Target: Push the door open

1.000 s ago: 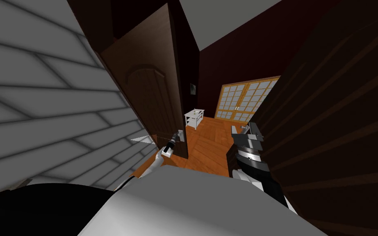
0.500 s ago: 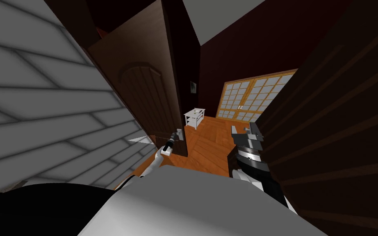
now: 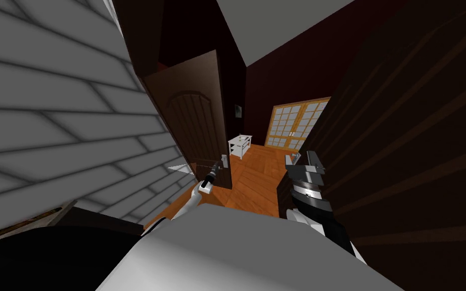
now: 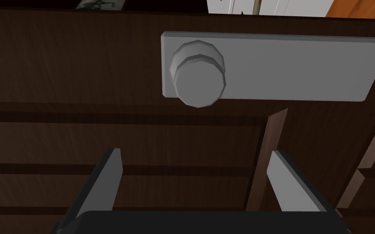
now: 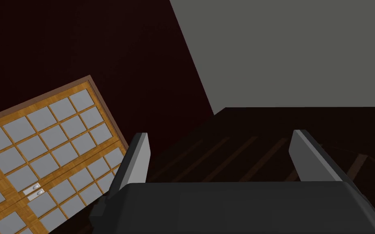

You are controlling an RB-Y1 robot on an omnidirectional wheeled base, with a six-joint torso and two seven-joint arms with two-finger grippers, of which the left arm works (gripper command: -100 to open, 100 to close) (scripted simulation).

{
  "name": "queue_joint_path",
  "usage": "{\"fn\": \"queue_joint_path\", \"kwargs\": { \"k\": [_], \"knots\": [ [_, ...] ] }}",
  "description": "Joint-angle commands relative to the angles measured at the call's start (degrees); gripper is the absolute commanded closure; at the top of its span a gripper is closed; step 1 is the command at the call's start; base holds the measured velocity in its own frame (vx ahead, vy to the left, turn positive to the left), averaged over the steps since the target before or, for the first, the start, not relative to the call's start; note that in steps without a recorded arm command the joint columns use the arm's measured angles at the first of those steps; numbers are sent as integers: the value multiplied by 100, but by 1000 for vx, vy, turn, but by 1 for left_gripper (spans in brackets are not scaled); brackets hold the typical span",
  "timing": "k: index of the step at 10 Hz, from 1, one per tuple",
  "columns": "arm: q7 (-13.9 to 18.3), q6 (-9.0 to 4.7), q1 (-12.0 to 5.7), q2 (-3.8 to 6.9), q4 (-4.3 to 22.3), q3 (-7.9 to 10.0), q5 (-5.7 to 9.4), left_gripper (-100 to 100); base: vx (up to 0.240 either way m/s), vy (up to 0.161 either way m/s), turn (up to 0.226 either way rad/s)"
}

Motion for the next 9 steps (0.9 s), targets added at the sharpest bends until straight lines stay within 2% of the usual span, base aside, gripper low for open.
{"fn": "queue_joint_path", "kwargs": {
  "k": [1,3,4,9],
  "knots": [
    [36,20,39,6,-74,-65,-2,-100,-247,-17,7],
    [43,15,39,13,-71,-73,-1,-100,-163,-1,3],
    [24,-4,20,-12,-33,-51,-4,-100,82,-24,-27],
    [-68,-87,-71,-111,127,54,-17,-100,220,-9,-31]
  ]
}}
